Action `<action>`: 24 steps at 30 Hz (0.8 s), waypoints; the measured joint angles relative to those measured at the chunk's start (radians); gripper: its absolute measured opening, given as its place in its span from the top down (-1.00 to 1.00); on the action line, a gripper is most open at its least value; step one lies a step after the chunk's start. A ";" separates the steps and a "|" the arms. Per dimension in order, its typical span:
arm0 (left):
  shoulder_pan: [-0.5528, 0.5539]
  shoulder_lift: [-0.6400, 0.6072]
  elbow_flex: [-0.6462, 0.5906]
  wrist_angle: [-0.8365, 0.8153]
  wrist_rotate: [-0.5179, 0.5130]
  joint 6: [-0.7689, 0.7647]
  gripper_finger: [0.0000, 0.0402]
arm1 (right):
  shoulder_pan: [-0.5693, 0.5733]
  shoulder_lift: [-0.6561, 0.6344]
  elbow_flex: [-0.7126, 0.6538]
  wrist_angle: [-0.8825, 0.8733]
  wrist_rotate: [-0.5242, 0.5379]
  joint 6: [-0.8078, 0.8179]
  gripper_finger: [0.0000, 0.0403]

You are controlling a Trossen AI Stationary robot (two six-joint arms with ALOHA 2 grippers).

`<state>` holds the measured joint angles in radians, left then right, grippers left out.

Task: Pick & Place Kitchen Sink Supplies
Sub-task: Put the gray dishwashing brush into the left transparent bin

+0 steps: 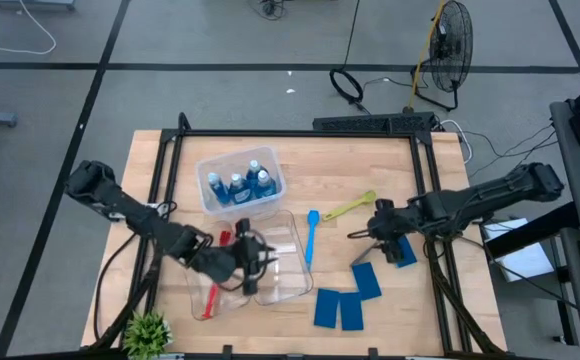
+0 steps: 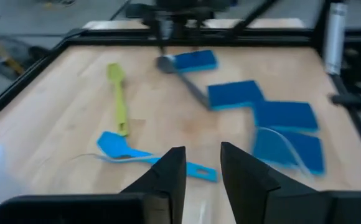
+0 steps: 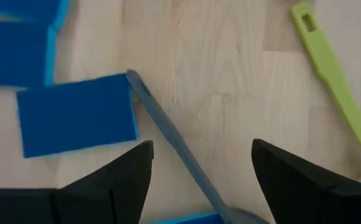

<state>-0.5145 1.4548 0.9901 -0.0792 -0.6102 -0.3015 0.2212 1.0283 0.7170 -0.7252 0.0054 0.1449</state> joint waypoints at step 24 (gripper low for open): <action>0.116 0.000 0.000 -0.111 0.113 -0.033 0.50 | 0.015 0.387 -0.004 0.000 0.043 0.006 0.36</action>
<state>-0.3988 1.4548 0.9901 -0.1905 -0.4973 -0.3349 0.2367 1.4158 0.7130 -0.7255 0.0480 0.1506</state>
